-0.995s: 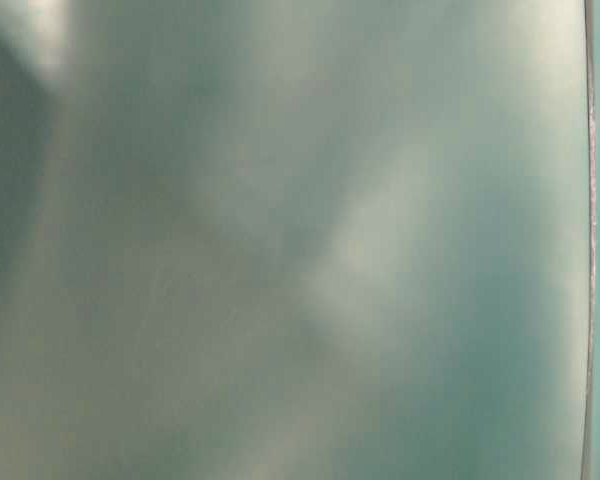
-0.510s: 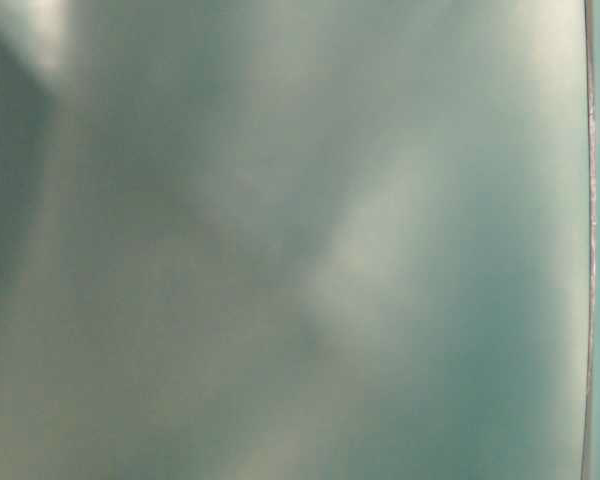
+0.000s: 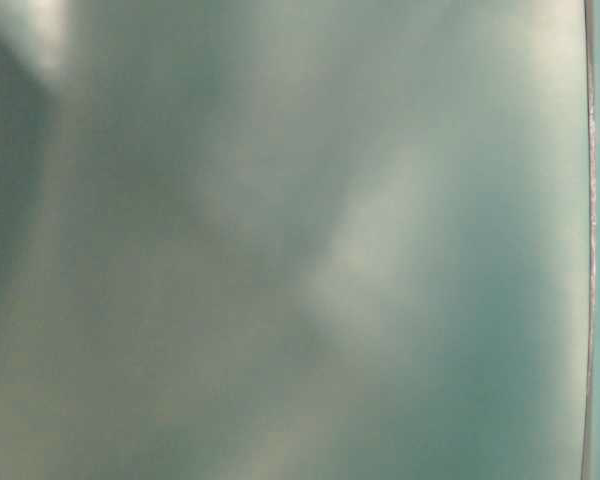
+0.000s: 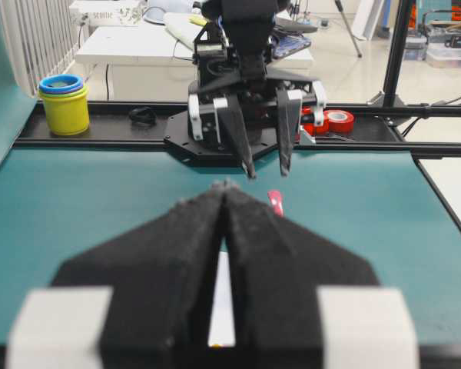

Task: Scoop the yellow hexagonal prism block from the bowl with a spoon using the right arm.
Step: 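Close the right gripper on the red spoon's handle end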

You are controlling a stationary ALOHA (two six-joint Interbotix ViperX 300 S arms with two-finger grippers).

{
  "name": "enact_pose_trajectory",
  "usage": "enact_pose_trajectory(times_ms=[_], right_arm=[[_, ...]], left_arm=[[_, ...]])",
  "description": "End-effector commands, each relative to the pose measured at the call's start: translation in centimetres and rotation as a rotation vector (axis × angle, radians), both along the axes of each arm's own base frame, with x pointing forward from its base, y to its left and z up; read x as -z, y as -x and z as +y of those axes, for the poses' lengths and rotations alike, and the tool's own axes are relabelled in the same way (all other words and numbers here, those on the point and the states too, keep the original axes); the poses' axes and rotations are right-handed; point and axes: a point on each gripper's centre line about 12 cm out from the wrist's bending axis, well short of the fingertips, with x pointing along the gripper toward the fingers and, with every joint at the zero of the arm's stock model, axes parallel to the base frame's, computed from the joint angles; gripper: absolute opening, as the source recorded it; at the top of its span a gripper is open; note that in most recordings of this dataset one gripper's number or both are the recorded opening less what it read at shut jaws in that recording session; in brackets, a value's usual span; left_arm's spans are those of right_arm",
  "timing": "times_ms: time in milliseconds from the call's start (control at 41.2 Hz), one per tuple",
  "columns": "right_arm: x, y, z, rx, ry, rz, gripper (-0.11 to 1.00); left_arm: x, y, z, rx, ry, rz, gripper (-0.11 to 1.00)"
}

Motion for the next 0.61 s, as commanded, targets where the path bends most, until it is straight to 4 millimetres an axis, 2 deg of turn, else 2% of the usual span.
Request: enact_pose_trajectory(times_ms=[0, 218, 583], right_arm=[[0.3, 0.1, 0.4, 0.002, -0.015, -0.028, 0.51], [2.6, 1.0, 1.3, 0.01, -0.029, -0.02, 0.51], [6.0, 1.1, 2.3, 0.028, -0.004, 0.029, 0.51]], left_arm=[[-1.0, -0.2, 0.0, 0.0, -0.005, -0.026, 0.0], [-1.0, -0.2, 0.0, 0.0, -0.011, -0.025, 0.0], [-1.0, -0.2, 0.0, -0.002, -0.012, -0.025, 0.0]])
